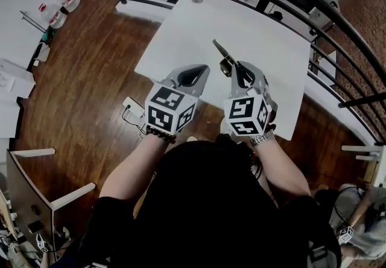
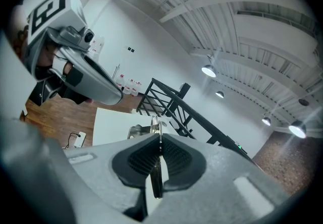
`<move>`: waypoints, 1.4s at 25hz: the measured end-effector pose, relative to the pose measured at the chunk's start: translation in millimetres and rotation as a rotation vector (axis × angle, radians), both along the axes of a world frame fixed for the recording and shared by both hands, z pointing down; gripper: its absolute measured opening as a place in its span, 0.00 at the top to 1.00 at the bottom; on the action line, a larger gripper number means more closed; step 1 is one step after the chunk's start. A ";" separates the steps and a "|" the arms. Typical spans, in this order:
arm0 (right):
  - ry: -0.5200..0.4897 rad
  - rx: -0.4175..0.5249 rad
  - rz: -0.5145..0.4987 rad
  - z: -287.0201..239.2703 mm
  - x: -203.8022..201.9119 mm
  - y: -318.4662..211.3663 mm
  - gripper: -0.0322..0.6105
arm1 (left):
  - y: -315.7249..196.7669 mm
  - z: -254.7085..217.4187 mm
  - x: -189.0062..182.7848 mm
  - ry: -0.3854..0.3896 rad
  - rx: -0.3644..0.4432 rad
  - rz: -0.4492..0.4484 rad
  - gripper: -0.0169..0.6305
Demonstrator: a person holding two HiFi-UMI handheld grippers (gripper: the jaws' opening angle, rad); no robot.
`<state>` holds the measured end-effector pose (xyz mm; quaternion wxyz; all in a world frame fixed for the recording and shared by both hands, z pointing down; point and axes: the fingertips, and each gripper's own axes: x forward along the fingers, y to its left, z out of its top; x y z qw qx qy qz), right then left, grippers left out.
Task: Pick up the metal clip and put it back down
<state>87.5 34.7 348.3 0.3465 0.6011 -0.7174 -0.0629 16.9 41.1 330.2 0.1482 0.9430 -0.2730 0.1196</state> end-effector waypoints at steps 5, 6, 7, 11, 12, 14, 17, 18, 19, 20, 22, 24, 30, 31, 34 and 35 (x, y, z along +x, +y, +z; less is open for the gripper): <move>0.002 -0.002 -0.012 -2.6 -7.3 2.0 0.95 | 4.3 -0.3 -8.8 0.000 -0.011 -0.013 0.95; 0.002 -0.003 -0.018 -3.3 -8.5 1.5 0.95 | 4.4 -0.2 -10.3 0.000 -0.013 -0.018 0.95; 0.002 -0.003 -0.024 -4.0 -10.2 0.8 0.95 | 4.1 -0.4 -12.2 0.000 -0.015 -0.026 0.95; 0.001 -0.010 -0.062 -4.2 -17.6 -1.7 0.95 | 2.9 -0.4 -18.9 0.000 -0.024 -0.060 0.95; 0.000 -0.011 -0.072 -3.7 -18.9 -2.8 0.95 | 2.2 -0.2 -20.2 0.000 -0.026 -0.071 0.95; -0.003 -0.015 -0.094 -3.7 -21.0 -5.8 0.95 | 0.5 -0.6 -22.7 -0.002 -0.030 -0.095 0.95; -0.010 -0.019 -0.127 -5.0 -23.8 -10.5 0.95 | -0.5 -0.2 -26.5 -0.009 -0.038 -0.134 0.95; -0.013 -0.019 -0.142 -5.1 -25.7 -12.4 0.95 | -1.7 0.5 -28.5 -0.012 -0.040 -0.150 0.95; -0.015 -0.019 -0.159 -4.7 -28.2 -14.3 0.95 | -3.4 1.1 -30.9 -0.015 -0.042 -0.169 0.95; -0.017 -0.022 -0.177 -3.6 -30.9 -16.3 0.95 | -4.8 1.6 -33.3 -0.018 -0.045 -0.188 0.95; -0.023 -0.029 -0.212 -1.1 -34.9 -20.3 0.95 | -5.7 3.1 -37.0 -0.030 -0.054 -0.222 0.95; -0.030 -0.030 -0.245 -0.6 -38.7 -24.9 0.95 | -6.8 4.5 -41.2 -0.038 -0.058 -0.257 0.95; -0.046 -0.032 -0.346 -0.6 -56.2 -36.3 0.95 | -11.0 4.5 -60.4 -0.053 -0.063 -0.375 0.95; -0.047 -0.034 -0.362 -0.7 -59.4 -37.5 0.95 | -11.0 3.9 -64.1 -0.055 -0.065 -0.392 0.95; -0.051 -0.034 -0.403 0.3 -69.9 -43.8 0.95 | -11.9 4.2 -77.7 -0.062 -0.068 -0.440 0.95; -0.053 -0.034 -0.414 1.7 -74.1 -46.1 0.95 | -12.3 5.8 -83.1 -0.065 -0.068 -0.455 0.95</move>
